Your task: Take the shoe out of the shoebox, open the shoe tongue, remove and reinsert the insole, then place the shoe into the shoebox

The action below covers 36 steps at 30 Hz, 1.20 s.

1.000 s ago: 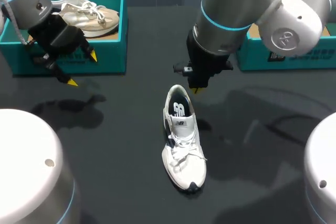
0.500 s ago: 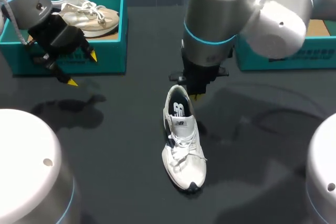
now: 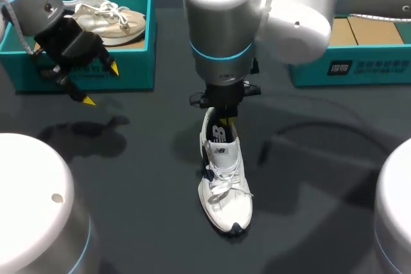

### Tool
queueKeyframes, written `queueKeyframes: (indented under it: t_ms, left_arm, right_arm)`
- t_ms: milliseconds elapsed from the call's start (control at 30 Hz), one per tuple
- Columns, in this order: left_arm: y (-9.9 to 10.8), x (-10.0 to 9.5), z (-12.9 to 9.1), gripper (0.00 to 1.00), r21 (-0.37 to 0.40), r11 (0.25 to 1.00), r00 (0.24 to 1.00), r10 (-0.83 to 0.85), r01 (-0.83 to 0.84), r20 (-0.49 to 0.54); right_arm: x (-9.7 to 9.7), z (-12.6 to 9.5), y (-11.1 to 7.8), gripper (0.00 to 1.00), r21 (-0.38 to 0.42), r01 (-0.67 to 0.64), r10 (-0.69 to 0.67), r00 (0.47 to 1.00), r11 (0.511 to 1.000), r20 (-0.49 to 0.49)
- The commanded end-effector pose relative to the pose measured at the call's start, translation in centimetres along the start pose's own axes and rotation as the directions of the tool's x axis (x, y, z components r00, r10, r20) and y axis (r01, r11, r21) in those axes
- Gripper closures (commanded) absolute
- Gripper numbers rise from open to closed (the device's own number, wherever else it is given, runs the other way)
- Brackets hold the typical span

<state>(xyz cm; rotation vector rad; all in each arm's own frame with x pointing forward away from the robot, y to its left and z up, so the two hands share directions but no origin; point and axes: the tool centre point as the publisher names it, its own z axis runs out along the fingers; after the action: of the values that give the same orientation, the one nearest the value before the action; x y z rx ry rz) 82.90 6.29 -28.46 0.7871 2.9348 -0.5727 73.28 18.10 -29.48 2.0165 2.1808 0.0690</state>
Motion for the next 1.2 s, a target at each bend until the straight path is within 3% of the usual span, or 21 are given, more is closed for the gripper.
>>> queueKeyframes:
  t_ms: [33,367,867,1200]
  left_arm:
    - [0.0,0.1,0.0,0.0,-0.003,1.0,1.0,0.001,-0.001,0.001]
    - [0.0,0.1,0.0,0.0,-0.003,1.0,1.0,0.001,-0.001,0.001]
    - [0.0,0.1,0.0,0.0,-0.003,1.0,1.0,0.001,-0.001,0.001]
    - [0.0,0.1,0.0,0.0,-0.003,1.0,1.0,0.001,-0.001,0.001]
  right_arm:
    - [1.9,1.5,-0.4,1.0,-0.001,-0.032,0.032,0.996,0.999,0.086]
    - [1.5,3.5,-1.7,1.0,-0.031,-0.083,0.088,0.971,0.996,0.223]
    - [-0.3,6.7,-1.3,1.0,-0.016,-0.115,0.114,0.95,0.993,0.29]
    - [0.2,9.5,-1.0,1.0,0.025,-0.095,0.085,0.958,0.995,0.275]
